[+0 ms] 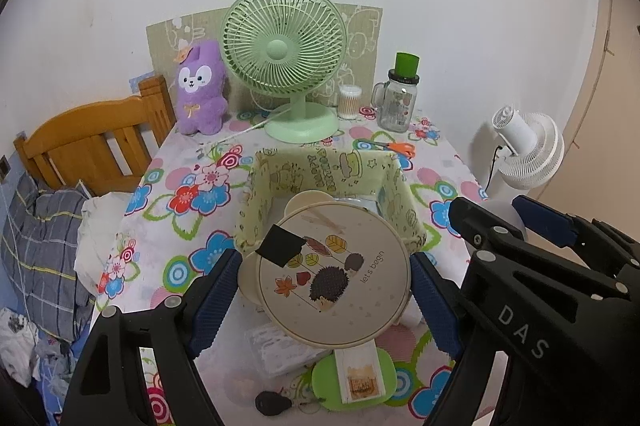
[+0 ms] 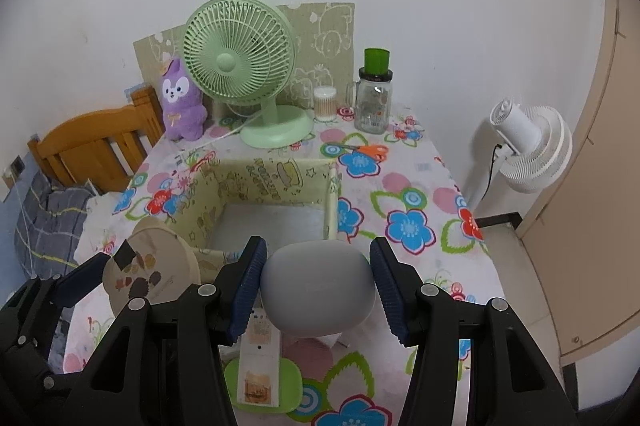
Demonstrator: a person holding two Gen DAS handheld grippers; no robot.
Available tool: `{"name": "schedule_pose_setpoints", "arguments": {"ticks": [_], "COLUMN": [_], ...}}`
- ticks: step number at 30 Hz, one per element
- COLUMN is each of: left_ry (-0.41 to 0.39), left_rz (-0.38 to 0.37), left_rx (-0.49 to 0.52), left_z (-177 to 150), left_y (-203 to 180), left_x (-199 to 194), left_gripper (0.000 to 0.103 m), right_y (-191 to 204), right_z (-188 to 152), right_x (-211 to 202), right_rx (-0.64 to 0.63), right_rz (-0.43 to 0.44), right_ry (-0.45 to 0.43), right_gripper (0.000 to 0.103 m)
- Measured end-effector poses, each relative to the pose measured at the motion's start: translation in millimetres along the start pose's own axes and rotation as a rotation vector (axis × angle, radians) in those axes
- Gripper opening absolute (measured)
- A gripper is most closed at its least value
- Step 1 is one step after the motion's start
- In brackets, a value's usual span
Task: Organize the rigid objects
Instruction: 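Lift both held items and carry them over the fabric box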
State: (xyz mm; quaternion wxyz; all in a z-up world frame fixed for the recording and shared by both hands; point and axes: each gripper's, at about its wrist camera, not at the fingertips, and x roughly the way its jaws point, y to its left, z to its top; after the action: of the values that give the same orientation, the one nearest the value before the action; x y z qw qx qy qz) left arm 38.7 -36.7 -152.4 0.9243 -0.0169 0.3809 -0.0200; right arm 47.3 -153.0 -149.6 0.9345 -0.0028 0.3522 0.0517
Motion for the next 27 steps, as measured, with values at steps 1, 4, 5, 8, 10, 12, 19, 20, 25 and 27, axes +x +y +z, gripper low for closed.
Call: {"name": "schedule_pose_setpoints", "arguments": {"ticks": [1, 4, 5, 8, 10, 12, 19, 20, 25, 27], "left_ry": [0.0, -0.002, 0.0, 0.0, 0.004, 0.006, 0.011, 0.012, 0.008, 0.011], "left_rz": [0.0, 0.002, 0.002, 0.001, 0.003, 0.001, 0.01, 0.011, 0.02, 0.024], "left_rx": [-0.001, -0.003, -0.004, -0.008, -0.008, -0.01, -0.004, -0.004, -0.001, -0.002], "left_z": [1.6, 7.0, 9.2, 14.1, 17.2, 20.9, 32.8, 34.3, 41.7, 43.9], "left_y": [0.5, 3.0, 3.3, 4.5, 4.7, 5.3, 7.8, 8.0, 8.5, 8.5], "left_x": [1.0, 4.3, 5.7, 10.9, 15.6, 20.6, 37.9, 40.5, 54.1, 59.7], "left_gripper": [0.085, 0.085, 0.085, 0.085, 0.085, 0.085, 0.085, 0.085, 0.085, 0.085], "right_y": [0.2, 0.9, 1.4, 2.2, 2.3, 2.8, 3.6, 3.3, 3.7, 3.8], "right_z": [1.6, 7.2, 9.4, 14.4, 18.1, 21.6, 31.7, 33.2, 41.3, 43.1], "right_x": [-0.2, 1.6, 3.1, 9.1, 14.9, 19.0, 37.0, 39.8, 53.8, 59.1], "right_rx": [0.0, -0.002, -0.001, 0.004, 0.002, 0.0, -0.007, -0.005, -0.009, -0.011], "right_rz": [-0.001, -0.001, 0.001, 0.006, 0.007, 0.008, 0.014, 0.014, 0.011, 0.011], "right_ry": [-0.002, -0.006, -0.006, 0.001, 0.009, 0.011, 0.026, 0.028, 0.029, 0.032], "right_gripper": [0.057, 0.057, 0.057, 0.057, 0.057, 0.057, 0.057, 0.057, 0.057, 0.057]}}
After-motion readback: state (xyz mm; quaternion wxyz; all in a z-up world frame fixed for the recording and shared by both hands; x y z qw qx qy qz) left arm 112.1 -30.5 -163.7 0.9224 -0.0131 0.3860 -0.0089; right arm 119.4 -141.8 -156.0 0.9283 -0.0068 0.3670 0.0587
